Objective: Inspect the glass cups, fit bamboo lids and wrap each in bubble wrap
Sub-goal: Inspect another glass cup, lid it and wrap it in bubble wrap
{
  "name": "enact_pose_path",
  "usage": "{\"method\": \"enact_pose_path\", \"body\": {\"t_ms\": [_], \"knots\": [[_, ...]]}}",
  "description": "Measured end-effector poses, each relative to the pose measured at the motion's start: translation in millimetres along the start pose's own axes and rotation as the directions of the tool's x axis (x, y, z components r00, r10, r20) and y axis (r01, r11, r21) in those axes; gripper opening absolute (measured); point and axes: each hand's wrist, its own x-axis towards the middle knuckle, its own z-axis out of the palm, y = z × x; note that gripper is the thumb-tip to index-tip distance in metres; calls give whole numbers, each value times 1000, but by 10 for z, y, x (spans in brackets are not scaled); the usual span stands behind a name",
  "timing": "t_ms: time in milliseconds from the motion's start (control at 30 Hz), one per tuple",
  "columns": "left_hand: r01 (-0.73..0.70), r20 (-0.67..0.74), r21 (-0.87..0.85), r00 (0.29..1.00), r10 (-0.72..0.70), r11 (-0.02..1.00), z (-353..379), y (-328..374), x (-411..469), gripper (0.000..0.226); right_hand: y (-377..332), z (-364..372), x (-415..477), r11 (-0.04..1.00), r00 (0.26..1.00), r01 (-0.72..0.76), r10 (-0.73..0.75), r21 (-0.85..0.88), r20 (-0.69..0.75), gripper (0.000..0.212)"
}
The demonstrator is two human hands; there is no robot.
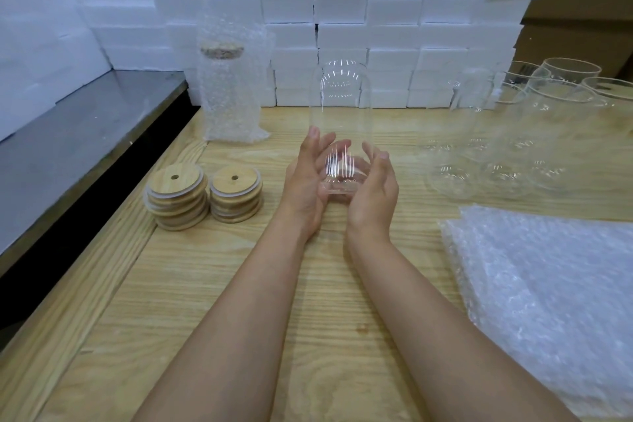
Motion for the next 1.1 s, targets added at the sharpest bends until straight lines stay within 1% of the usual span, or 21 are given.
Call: {"method": "enact_pose_path", "body": {"t_ms": [67, 100, 133, 200, 267, 300, 433, 500, 567, 633, 733, 767, 833, 900, 967, 1033, 1100], "knots": [[-33, -38, -40, 999, 31, 999, -4, -5, 13, 66, -14, -10, -20, 993, 993, 111, -113, -47, -41, 22], [-56, -44, -41, 998, 54, 998, -11, -16, 19, 58, -35, -7, -43, 988, 989, 145, -146, -51, -33, 26], [-75, -38, -31, 997, 74, 997, -19, -33, 26, 49, -43, 0, -62, 984, 985, 169, -170, -57, -10, 35], [-99, -24, 6, 995, 99, 995, -39, -64, 37, 32, -37, 19, -97, 968, 976, 215, -209, -127, 63, 51], [-97, -42, 21, 994, 98, 995, -48, -61, 39, 33, -45, 36, -126, 945, 967, 247, -227, -214, 112, 59], [-95, -45, 14, 994, 96, 995, -45, -59, 42, 35, -48, 38, -124, 943, 968, 245, -225, -224, 110, 59], [-116, 0, 5, 993, 116, 993, -28, -63, 33, 29, -38, 19, -77, 963, 978, 203, -193, -178, 75, 49], [-114, 5, 14, 994, 113, 993, -27, -48, 32, 34, -23, 12, -60, 978, 987, 156, -149, -138, 59, 44], [-87, -13, 14, 996, 87, 996, -37, -24, 42, 41, -14, 0, -42, 994, 995, 97, -95, -48, 37, 41], [-62, -42, 17, 997, 62, 998, -48, -13, 50, 41, -19, -6, -14, 998, 1000, 10, -11, 63, 13, 37], [10, -25, 37, 1000, -9, 999, -36, -17, 44, 49, -61, 4, 11, 979, 998, -57, 57, 195, 6, 22], [32, -6, 54, 999, -31, 998, -27, -14, 36, 52, -67, 4, 16, 969, 998, -69, 68, 237, 10, 22], [53, 32, 86, 998, -56, 995, -14, -6, 28, 59, -77, -8, 35, 952, 994, -110, 109, 284, 20, 30], [52, 79, 121, 995, -62, 991, -15, -14, 35, 61, -79, -20, 41, 946, 988, -153, 148, 285, 37, 35], [50, 100, 143, 993, -65, 988, -6, -20, 20, 63, -83, -22, 42, 948, 984, -176, 165, 265, 61, 35], [33, 97, 148, 994, -47, 988, 5, -16, 7, 68, -85, -25, 44, 953, 982, -185, 172, 239, 74, 34], [5, 77, 155, 997, -17, 988, 10, -13, -1, 69, -74, -28, 44, 965, 986, -162, 149, 206, 76, 33]]}}
